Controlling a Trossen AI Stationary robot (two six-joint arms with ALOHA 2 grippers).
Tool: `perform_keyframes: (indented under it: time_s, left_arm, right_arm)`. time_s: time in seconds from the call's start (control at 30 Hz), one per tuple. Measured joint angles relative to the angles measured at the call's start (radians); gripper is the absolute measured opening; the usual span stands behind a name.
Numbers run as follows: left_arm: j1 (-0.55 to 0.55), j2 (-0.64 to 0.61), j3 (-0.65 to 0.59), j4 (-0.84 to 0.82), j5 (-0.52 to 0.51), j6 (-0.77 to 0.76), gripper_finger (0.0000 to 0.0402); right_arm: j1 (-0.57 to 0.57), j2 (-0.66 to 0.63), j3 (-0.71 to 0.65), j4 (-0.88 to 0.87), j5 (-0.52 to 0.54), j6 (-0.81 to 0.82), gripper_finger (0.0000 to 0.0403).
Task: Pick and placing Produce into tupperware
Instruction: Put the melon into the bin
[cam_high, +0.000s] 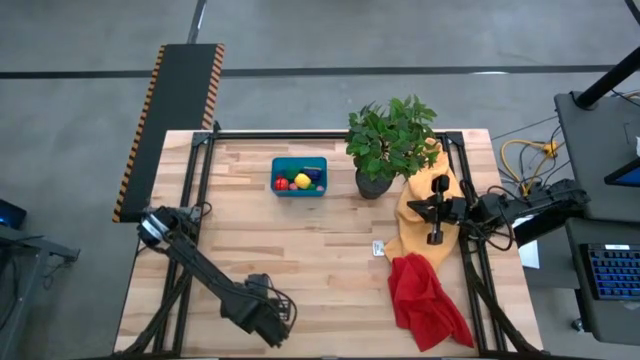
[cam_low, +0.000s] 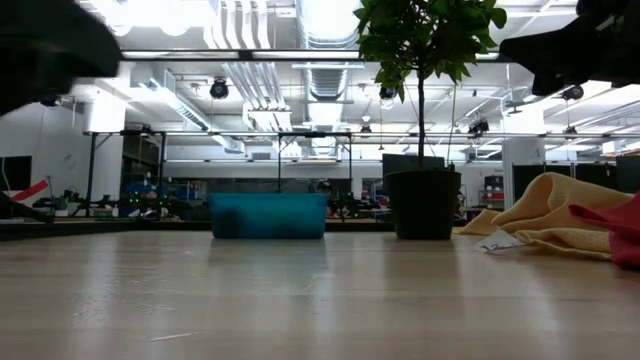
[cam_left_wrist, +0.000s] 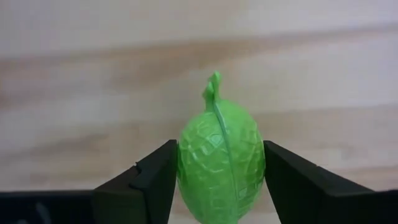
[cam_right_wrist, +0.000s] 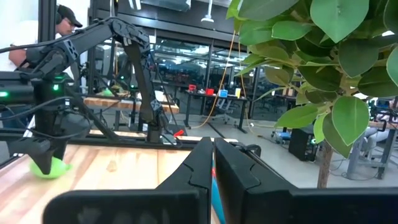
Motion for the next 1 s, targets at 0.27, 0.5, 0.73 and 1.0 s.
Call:
perform_keyframes:
  time_s: [0.27, 0.5, 0.73, 1.0]
  left_arm:
    - [0.032, -0.074, -0.005, -0.001, -0.294, 0.161, 0.0195]
    - [0.101, -0.165, -0.006, -0.046, -0.526, 0.39, 0.0194]
    - [0.296, -0.276, -0.007, -0.067, -0.731, 0.824, 0.0194]
    - [0.567, -0.373, -0.008, 0.163, -0.79, 1.459, 0.0194]
  right_arm:
    - [0.0, 0.0, 0.0, 0.002, 0.0, 0.008, 0.0009]
    - [0.0, 0.0, 0.0, 0.004, 0.0, 0.008, 0.0009]
    - [0.0, 0.0, 0.0, 0.015, 0.0, 0.0, 0.0009]
    - [0.0, 0.0, 0.0, 0.022, 0.0, -0.003, 0.0009]
